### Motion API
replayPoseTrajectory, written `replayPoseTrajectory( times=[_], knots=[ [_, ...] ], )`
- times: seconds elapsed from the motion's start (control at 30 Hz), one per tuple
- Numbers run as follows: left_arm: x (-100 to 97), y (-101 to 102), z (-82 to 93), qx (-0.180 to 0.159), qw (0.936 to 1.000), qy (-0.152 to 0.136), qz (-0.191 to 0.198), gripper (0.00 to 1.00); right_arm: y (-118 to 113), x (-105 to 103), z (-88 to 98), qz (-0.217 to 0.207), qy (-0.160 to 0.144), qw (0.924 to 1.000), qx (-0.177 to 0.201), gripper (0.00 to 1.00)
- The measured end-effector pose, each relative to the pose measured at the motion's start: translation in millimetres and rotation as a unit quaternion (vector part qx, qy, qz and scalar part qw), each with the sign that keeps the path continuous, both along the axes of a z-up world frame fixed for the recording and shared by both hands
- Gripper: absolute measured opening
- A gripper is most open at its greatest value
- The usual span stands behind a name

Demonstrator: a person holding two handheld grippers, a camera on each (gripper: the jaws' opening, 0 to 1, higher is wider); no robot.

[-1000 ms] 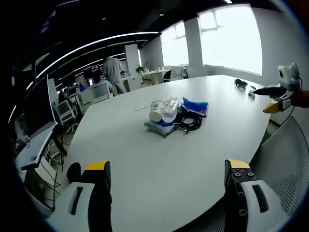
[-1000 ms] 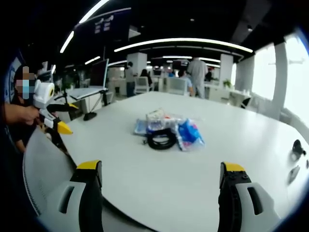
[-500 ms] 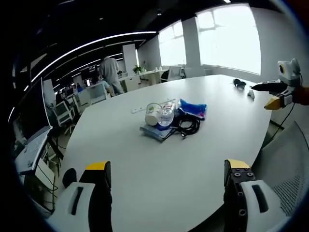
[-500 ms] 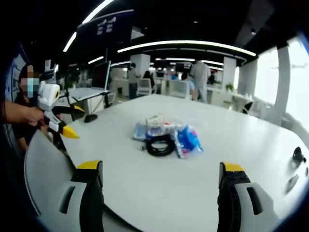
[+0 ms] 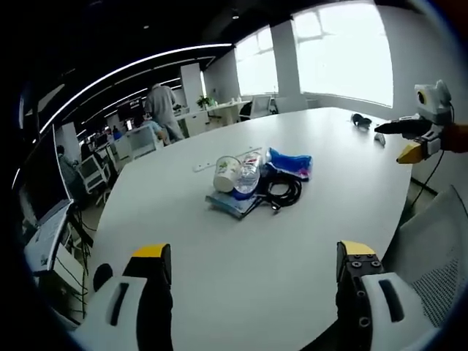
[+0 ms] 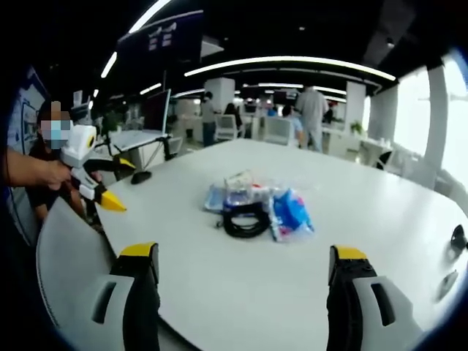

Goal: Arrange the tabletop items into an orderly group along one side of the table until the central work area is clear of visible clutter.

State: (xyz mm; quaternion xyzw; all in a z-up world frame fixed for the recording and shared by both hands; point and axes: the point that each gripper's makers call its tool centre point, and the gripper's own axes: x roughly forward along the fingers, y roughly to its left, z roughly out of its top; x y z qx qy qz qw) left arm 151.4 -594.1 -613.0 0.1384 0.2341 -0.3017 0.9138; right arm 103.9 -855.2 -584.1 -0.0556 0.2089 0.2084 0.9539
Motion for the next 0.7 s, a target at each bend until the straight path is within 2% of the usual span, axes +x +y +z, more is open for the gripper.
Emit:
replayPoseTrajectory(
  times=[0.7],
  knots=[
    [9.8,-22.6,-10.1,0.006,0.9997,0.022,-0.011,0.85,7.1,23.4,-7.8,0.033,0.012,0.9994,-0.002,0.86]
  ],
)
